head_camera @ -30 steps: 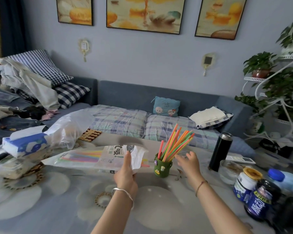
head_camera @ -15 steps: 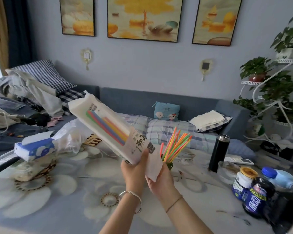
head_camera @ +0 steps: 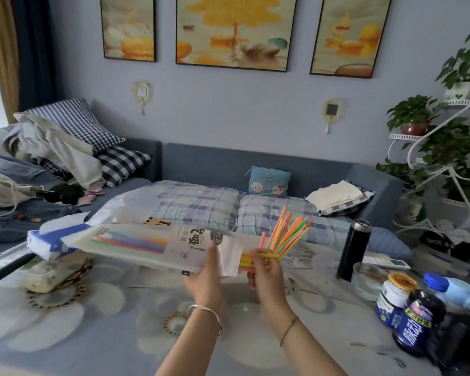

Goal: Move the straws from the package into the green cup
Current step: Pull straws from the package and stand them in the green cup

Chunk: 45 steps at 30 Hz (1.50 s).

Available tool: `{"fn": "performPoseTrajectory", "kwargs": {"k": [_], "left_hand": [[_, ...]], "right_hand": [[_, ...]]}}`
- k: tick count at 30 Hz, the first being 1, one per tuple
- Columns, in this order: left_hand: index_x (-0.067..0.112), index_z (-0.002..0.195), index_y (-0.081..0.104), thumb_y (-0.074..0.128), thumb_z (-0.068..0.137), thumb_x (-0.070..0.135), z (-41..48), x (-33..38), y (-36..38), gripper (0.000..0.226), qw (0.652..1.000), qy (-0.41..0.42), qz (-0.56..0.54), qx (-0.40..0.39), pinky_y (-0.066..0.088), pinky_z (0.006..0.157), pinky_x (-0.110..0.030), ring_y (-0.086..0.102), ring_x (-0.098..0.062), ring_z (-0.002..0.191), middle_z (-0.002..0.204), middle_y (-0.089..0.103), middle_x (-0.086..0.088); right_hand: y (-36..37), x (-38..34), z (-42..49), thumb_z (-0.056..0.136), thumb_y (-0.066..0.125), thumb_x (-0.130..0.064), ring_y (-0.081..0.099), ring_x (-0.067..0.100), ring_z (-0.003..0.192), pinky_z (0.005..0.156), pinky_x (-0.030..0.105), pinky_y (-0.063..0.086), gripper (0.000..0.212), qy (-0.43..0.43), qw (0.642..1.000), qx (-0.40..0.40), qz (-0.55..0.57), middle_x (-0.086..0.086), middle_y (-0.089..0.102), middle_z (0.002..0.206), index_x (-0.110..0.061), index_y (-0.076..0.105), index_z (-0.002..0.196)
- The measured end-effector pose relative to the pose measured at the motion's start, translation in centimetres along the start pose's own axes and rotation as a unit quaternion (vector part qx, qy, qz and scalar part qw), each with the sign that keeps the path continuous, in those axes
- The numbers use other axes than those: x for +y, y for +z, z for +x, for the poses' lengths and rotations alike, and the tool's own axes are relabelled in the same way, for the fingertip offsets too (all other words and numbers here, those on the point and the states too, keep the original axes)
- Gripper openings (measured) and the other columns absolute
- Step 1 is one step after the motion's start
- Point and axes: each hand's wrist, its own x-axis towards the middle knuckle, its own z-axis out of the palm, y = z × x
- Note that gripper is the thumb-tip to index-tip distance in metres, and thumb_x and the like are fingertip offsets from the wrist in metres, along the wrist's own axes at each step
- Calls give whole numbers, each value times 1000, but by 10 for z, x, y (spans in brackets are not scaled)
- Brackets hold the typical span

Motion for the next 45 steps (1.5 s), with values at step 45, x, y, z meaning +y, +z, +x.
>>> {"fn": "performPoseTrajectory", "kwargs": {"k": [45], "left_hand": [[2,115,59,68,86,20,43,-11,-9,35,983,-168,-76,23,56,56,-25,63,-14,36,82,73,-7]], "right_hand": [[-18,-39,39,90,56,-21,33,6,26,31,14,29,33,-13,997,30,72,-3,47,35,-10,55,59]]}}
